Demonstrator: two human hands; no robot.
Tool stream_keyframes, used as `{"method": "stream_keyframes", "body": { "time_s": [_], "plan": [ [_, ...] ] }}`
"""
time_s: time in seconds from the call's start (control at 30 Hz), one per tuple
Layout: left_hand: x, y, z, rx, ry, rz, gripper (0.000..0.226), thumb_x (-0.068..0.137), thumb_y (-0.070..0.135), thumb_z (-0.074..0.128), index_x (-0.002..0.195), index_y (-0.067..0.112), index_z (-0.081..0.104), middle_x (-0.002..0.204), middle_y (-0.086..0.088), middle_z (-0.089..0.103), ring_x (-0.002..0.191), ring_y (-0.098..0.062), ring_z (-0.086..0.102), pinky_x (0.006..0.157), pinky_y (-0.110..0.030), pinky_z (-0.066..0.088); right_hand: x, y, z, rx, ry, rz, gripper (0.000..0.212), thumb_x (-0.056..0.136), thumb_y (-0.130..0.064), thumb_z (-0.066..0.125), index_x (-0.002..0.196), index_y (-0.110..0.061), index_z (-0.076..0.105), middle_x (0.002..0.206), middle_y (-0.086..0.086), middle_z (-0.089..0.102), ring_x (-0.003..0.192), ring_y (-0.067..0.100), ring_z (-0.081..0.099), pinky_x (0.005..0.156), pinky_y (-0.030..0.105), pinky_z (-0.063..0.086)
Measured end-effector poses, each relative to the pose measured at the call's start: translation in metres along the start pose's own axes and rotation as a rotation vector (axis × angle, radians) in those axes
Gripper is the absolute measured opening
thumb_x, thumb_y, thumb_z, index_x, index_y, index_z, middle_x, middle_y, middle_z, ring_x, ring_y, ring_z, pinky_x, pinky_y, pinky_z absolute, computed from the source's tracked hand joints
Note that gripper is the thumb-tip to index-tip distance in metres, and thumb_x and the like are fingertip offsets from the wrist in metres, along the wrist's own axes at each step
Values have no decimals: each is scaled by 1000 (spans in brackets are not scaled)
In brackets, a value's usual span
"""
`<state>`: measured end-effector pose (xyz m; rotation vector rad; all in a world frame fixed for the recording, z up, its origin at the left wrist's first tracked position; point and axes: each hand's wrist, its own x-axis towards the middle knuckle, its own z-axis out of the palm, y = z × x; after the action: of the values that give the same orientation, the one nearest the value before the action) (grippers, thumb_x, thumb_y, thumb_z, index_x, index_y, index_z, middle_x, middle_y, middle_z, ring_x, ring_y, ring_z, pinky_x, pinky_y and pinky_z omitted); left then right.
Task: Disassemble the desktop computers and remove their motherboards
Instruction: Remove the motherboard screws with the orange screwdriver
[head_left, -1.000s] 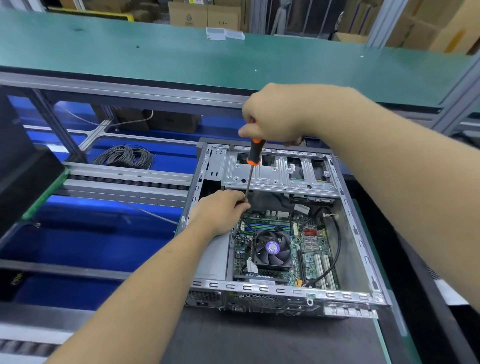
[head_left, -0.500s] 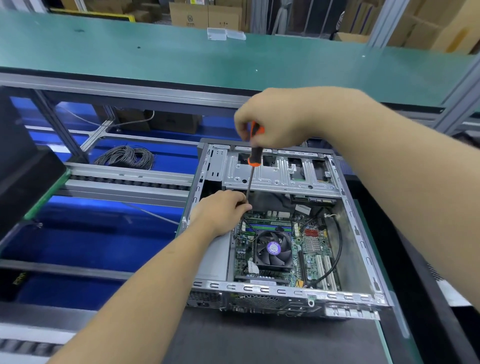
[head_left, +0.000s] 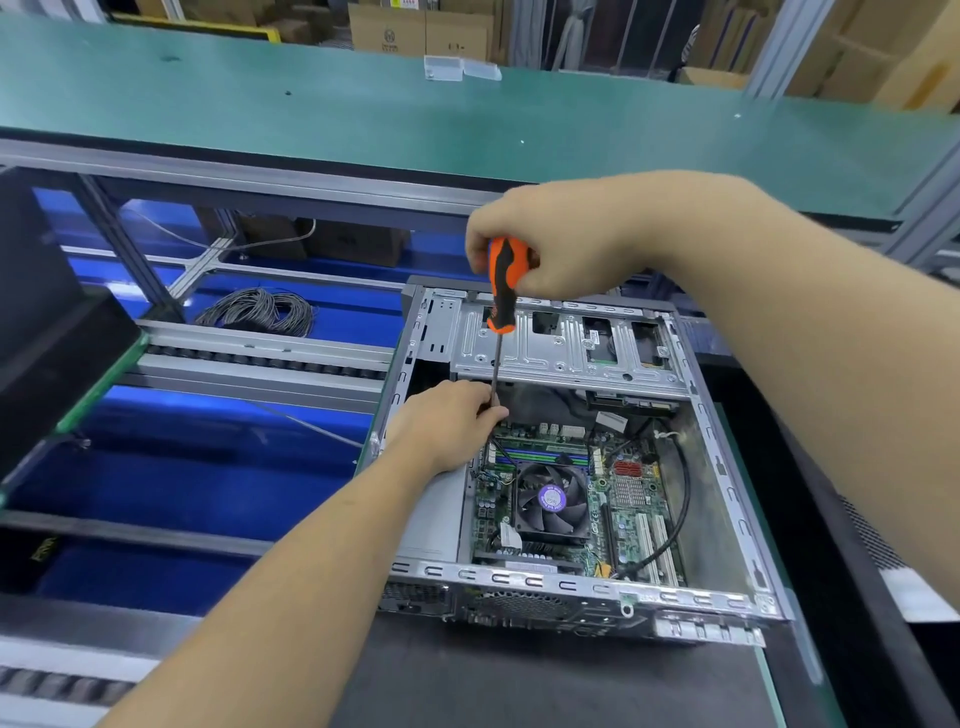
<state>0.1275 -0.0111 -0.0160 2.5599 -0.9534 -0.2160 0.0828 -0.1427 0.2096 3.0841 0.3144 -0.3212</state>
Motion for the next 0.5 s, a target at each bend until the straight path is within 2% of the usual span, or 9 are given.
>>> {"method": "stream_keyframes", "body": {
  "time_s": [0.07,0.1,0.17,0.2,0.27,0.33,0.4,0.5],
  "plan": [
    [1,0,0,1,0,7,27,102,48,45,99,31,66,75,13,62,73,-12,60,63,-32,50,-1,-4,-1,1,-15,76,33,94,-49,59,111,-21,57,91,-3,61,66,17,65,62,32,46],
    [1,0,1,0,-4,9,27,102,48,45,99,31,66,76,13,62,73,-13,60,63,-33,51,0,-4,-1,-37,2,90,36,95,-52,56,107,-18,60,89,1,65,66,21,67,60,31,46],
    [0,0,1,-7,-7,3,26,101,49,46,98,32,66,79,13,64,75,-14,61,67,-35,54,4,-1,3,-36,53,14,17,96,-33,59,107,-20,60,89,-1,65,76,23,64,66,34,47],
    [0,0,1,-9,-7,-1,26,101,49,46,98,32,65,82,13,64,78,-14,61,70,-37,55,4,-3,4,6,49,-12,18,93,-24,61,111,-23,56,87,-6,61,77,21,62,67,35,47],
    [0,0,1,-10,-8,-1,25,101,50,46,98,33,65,83,14,64,81,-15,61,73,-39,55,3,-4,5,47,44,-19,23,92,-30,65,111,-24,53,84,-8,60,74,20,64,67,35,48],
    [0,0,1,-15,-12,1,25,100,51,47,97,33,64,78,15,61,77,-13,59,70,-36,54,4,-5,7,2,97,-21,23,92,-42,65,98,-20,58,84,-4,66,69,14,66,65,31,47],
    [1,0,1,-19,-18,-3,24,99,52,49,97,34,64,75,17,59,76,-10,58,69,-34,52,7,0,10,20,138,-44,20,92,-38,67,93,-19,61,79,-3,70,68,9,65,63,27,46],
    [2,0,0,-10,-29,-15,16,96,47,54,96,35,65,84,18,65,85,-13,62,75,-34,53,5,3,11,67,144,-39,17,93,-34,67,93,-18,62,77,-7,68,70,17,69,60,26,47]
  ]
}}
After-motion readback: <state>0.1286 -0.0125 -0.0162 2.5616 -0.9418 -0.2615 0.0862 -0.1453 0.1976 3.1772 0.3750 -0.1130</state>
